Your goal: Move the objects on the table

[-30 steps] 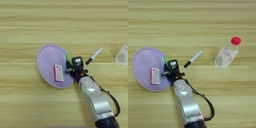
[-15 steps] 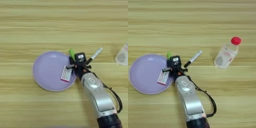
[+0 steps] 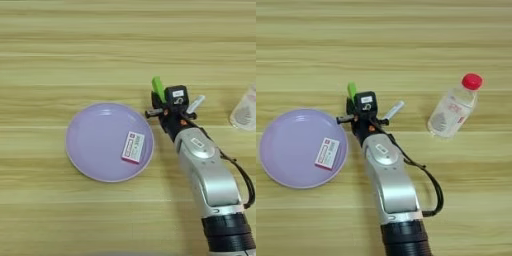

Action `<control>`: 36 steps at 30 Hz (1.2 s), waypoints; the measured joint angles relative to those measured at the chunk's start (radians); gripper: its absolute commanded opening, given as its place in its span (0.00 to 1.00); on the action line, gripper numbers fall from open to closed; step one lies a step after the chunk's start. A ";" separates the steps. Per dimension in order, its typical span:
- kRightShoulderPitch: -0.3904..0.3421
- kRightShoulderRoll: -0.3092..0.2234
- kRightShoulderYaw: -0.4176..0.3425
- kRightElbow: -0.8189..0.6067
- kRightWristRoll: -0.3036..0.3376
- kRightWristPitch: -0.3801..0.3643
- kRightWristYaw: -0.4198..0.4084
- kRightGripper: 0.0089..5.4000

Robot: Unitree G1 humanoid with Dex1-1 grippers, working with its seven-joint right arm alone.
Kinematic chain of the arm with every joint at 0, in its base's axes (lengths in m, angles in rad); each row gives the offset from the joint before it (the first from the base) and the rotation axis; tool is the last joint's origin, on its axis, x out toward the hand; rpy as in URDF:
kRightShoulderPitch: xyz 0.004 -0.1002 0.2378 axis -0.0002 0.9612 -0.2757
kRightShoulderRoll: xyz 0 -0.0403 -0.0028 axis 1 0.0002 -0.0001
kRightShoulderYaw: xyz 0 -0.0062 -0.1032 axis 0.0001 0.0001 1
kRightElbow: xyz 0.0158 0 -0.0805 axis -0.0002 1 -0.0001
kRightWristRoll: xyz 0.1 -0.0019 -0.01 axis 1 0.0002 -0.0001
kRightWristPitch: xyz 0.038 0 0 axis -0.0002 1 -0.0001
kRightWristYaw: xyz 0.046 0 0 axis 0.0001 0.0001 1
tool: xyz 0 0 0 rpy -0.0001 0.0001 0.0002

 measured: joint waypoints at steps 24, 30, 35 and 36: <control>0.082 -0.068 -0.174 0.052 0.007 -0.026 -0.022 0.14; 0.094 -0.074 -0.197 0.123 0.023 -0.040 -0.021 0.14; 0.097 -0.075 -0.215 0.159 0.029 -0.046 -0.021 0.14; 0.097 -0.075 -0.216 0.167 0.030 -0.047 -0.021 0.14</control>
